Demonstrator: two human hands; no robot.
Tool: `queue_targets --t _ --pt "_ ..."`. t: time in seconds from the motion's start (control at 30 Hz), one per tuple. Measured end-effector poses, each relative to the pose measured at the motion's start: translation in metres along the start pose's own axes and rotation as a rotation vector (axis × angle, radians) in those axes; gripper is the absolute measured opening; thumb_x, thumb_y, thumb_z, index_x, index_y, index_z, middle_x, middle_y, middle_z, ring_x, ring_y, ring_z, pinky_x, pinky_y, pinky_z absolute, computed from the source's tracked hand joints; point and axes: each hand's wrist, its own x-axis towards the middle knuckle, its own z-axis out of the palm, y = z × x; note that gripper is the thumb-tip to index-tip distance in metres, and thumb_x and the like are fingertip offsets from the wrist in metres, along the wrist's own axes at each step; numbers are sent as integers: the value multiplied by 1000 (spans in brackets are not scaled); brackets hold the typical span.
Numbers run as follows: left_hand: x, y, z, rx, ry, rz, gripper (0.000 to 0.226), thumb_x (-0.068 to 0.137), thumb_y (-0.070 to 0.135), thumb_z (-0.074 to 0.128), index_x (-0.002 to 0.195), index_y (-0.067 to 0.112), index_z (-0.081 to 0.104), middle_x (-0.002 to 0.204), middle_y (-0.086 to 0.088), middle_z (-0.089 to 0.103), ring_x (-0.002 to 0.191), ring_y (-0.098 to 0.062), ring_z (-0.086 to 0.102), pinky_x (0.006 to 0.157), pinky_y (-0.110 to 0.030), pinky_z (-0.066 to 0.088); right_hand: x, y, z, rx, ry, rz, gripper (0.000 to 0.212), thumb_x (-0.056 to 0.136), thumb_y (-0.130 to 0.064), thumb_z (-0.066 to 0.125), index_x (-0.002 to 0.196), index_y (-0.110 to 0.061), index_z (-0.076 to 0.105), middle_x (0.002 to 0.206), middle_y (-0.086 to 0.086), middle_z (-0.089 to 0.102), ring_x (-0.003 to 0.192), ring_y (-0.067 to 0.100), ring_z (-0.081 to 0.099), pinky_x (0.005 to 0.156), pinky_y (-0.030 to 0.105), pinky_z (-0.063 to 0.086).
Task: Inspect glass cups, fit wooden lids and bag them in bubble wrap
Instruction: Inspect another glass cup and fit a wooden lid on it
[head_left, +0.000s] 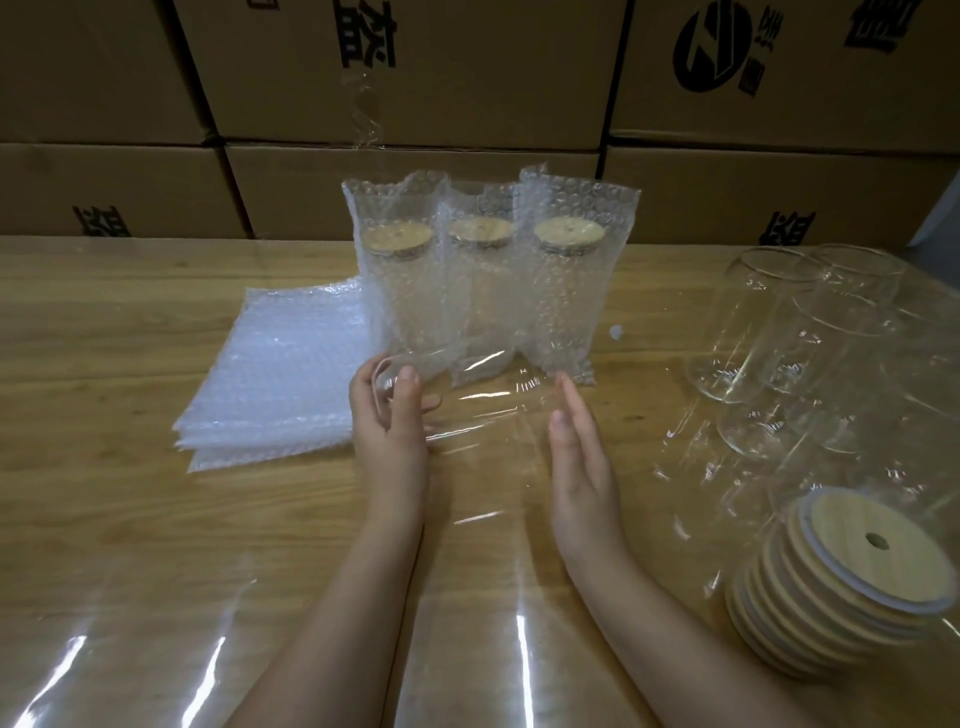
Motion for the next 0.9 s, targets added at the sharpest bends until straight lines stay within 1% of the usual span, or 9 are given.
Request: queue_targets --t 0.1,0.2,0.3,0.37,0.53,0.63,0.73,0.83,0.9 --pt "-1 0 -1 33 -9 5 38 69 59 55 104 44 55 106 -1 65 94 -28 67 76 -41 53 0 -3 1 -47 3 -101 39 94 -46 39 133 -43 38 148 -20 36 135 -13 28 103 2 22" --pt "0 1 -1 19 -25 -18 42 67 57 57 104 37 59 94 2 66 71 -19 69 59 -29 51 0 -4 1 -62 25 -163 38 97 -31 36 135 -37 38 151 -13 35 139 -7 27 107 7 22" --pt "-1 0 -1 2 -55 -27 50 68 54 57 109 26 61 88 3 69 68 -24 68 61 -36 49 0 -4 0 -38 46 -172 37 97 -28 37 132 -38 41 151 -11 36 139 -4 28 110 13 24" --pt "-2 1 -1 14 -79 -17 46 67 55 56 105 29 62 85 4 70 66 -24 69 55 -30 46 0 -4 0 -16 59 -162 35 97 -29 38 130 -40 42 151 -12 36 139 -3 30 111 18 27" --pt "-4 3 -1 -6 -187 -21 46 65 51 57 103 26 63 85 -2 69 59 -19 68 44 -24 40 2 -6 -2 69 126 -96 29 94 -38 40 120 -35 52 134 -18 53 126 -6 44 97 7 33" --pt "-4 5 -2 -44 -212 -11 47 65 50 56 102 23 63 84 -8 69 53 -14 64 42 -20 37 3 -7 -2 158 111 -13 40 82 -57 42 114 -35 55 120 -11 62 115 5 56 97 28 44" --pt "-3 7 -3 -91 -177 -35 49 65 53 55 102 23 65 98 -22 66 58 -18 58 43 -21 38 4 -9 -1 225 34 52 48 75 -64 45 118 -44 51 111 -13 64 112 19 61 95 44 51" --pt "-4 7 -2 -100 -155 -26 48 67 53 54 103 22 63 87 -9 69 53 -14 57 40 -21 38 5 -9 0 206 8 71 60 73 -67 46 128 -45 42 123 -12 59 118 19 59 98 45 49" --pt "-5 7 -2 -104 -132 -8 36 76 45 53 104 24 61 84 -3 69 55 -16 63 39 -19 39 6 -7 1 214 0 98 76 71 -67 45 140 -35 36 128 -15 56 115 10 61 99 37 49"
